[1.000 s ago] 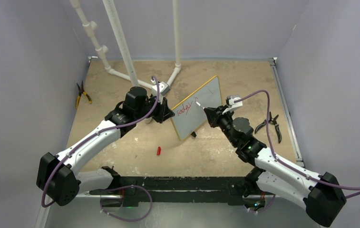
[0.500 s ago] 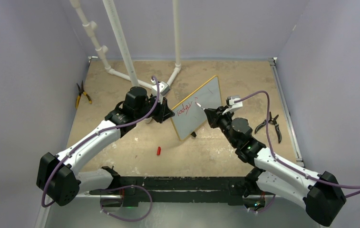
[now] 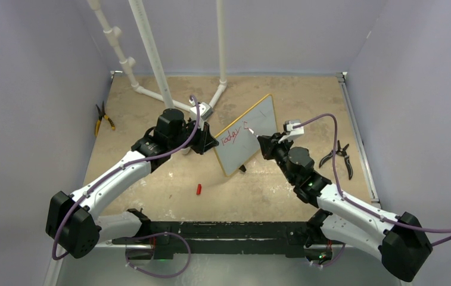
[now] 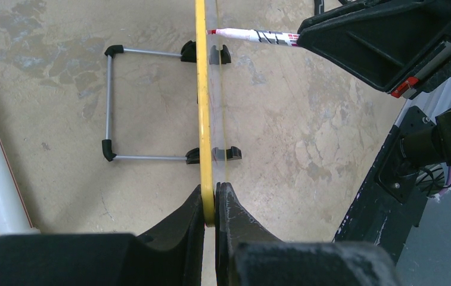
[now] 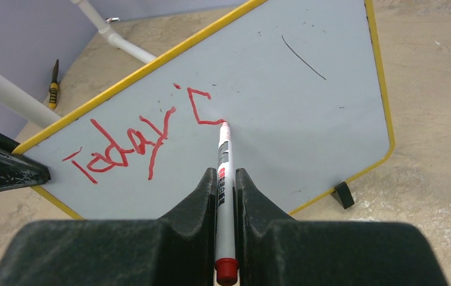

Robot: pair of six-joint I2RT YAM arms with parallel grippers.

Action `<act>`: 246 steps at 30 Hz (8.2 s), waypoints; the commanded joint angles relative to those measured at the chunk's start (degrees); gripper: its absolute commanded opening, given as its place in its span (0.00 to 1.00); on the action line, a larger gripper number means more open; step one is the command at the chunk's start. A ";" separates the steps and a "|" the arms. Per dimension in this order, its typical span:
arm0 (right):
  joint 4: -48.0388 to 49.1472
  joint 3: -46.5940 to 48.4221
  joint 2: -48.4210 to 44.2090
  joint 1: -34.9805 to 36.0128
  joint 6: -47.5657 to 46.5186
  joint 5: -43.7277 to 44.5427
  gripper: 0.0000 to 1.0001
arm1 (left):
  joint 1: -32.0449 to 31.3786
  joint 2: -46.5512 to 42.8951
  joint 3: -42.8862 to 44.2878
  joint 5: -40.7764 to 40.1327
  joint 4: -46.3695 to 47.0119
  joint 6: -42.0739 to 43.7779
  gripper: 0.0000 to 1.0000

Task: Write a sentence on the whiteboard
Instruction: Write a sentence on the whiteboard, then hold the whiteboard on the whiteboard stand, then write a sentence on the whiteboard.

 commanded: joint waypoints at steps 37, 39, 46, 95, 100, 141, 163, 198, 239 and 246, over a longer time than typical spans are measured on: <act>-11.64 6.45 -9.99 -1.15 -2.43 1.70 0.00 | -0.14 -0.61 1.34 -0.34 -0.24 -0.07 0.43; -11.22 6.98 -9.81 -2.52 -2.86 1.46 0.00 | -0.12 -0.35 2.58 -0.83 -0.49 -0.04 0.52; -8.76 6.76 -8.86 -10.03 -3.40 -3.84 0.00 | -0.08 2.38 9.60 -1.82 -2.24 1.17 0.67; -14.74 6.07 -28.51 -14.76 -4.14 -11.15 0.00 | -4.25 41.98 42.94 16.06 -22.01 10.15 0.00; -14.01 4.68 -31.31 -14.76 -4.61 -13.08 0.00 | -4.25 40.25 40.84 15.17 -18.39 9.43 0.00; -8.63 0.63 -10.37 -8.08 -8.80 -34.68 0.00 | -2.67 23.64 29.29 0.75 -11.26 11.03 0.26; -4.57 2.90 -1.33 -0.20 -8.75 -26.57 0.00 | -2.65 24.25 29.02 1.98 -10.84 10.94 0.00; -9.33 2.91 1.12 0.44 -5.43 -20.27 0.00 | -2.64 24.48 29.09 3.16 -10.98 11.11 0.00; -12.75 2.84 1.94 0.45 -1.63 -15.53 0.00 | -2.55 24.52 29.20 3.82 -10.90 11.11 0.00; -10.27 2.47 0.12 0.45 -1.42 -15.18 0.00 | -2.57 24.69 29.18 3.84 -10.89 11.11 0.00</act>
